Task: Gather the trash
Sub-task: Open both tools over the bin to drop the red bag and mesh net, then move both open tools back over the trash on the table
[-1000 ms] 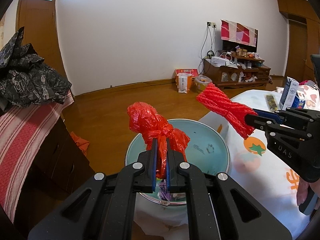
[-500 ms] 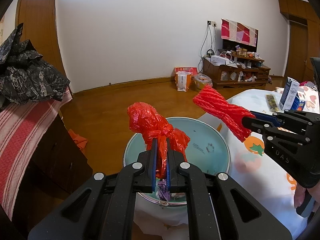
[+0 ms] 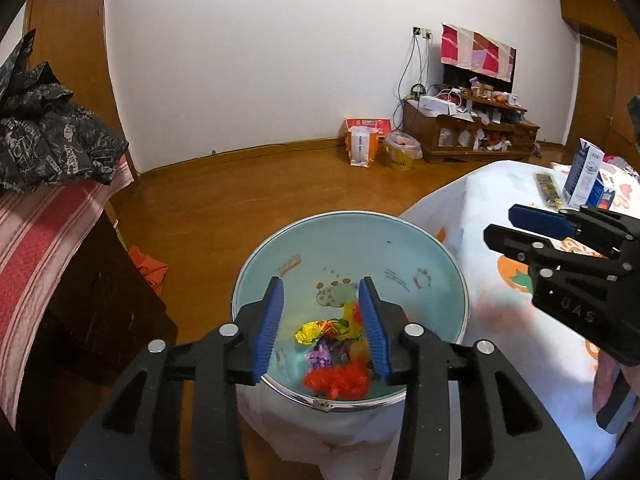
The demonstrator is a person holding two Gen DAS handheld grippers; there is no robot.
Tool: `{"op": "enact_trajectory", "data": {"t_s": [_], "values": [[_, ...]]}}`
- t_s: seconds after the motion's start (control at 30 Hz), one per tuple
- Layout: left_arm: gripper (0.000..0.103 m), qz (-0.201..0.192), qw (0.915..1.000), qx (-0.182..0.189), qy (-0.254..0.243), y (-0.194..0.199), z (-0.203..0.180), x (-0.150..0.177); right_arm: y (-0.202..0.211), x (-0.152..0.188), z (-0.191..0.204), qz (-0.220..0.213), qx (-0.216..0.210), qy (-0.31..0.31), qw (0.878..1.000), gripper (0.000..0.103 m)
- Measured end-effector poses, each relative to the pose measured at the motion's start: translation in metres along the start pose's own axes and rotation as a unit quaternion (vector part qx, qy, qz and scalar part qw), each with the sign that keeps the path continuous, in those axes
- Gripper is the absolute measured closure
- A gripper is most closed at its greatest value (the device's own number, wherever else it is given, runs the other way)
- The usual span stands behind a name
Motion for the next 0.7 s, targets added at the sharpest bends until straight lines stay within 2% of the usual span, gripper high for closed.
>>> {"op": "enact_trajectory", "data": {"t_s": [0.1, 0.2, 0.33, 0.37, 0.43, 0.53, 0.7], "values": [[0.058, 0.001, 1.0000, 0.002, 0.000, 0.002, -0.004, 0.003, 0.007, 0.003, -0.007, 0.002, 0.011, -0.009, 1.000, 0.067], [0.055, 0.002, 0.9999, 0.009, -0.010, 0.006, -0.017, 0.008, 0.024, 0.006, -0.019, 0.000, 0.040, -0.010, 0.999, 0.066], [0.051, 0.013, 0.9990, 0.032, -0.027, 0.008, -0.046, 0.019, 0.067, 0.016, -0.047, -0.014, 0.074, -0.019, 0.997, 0.060], [0.047, 0.014, 0.9984, 0.039, -0.037, 0.011, -0.058, 0.023, 0.077, 0.019, -0.054, -0.017, 0.082, -0.020, 0.996, 0.058], [0.040, 0.016, 0.9970, 0.053, -0.054, 0.015, -0.078, 0.029, 0.105, 0.031, -0.074, -0.024, 0.102, -0.026, 0.994, 0.055], [0.039, 0.019, 0.9933, 0.075, -0.086, 0.024, -0.113, 0.042, 0.151, 0.060, -0.113, -0.032, 0.145, -0.036, 0.988, 0.046], [0.036, 0.023, 0.9877, 0.103, -0.115, 0.037, -0.153, 0.057, 0.206, 0.126, -0.174, -0.020, 0.210, -0.075, 0.975, 0.046]]}}
Point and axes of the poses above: each gripper's, at about its wrist camera, not at the fingertips, and y roughly against the way its jaws point, z to its left, x to its underside, the point moved 10 cm from there along -y, roughly the way its jaws point, and after that the axes turned 2 degrees about x, right-handed, at the moved point
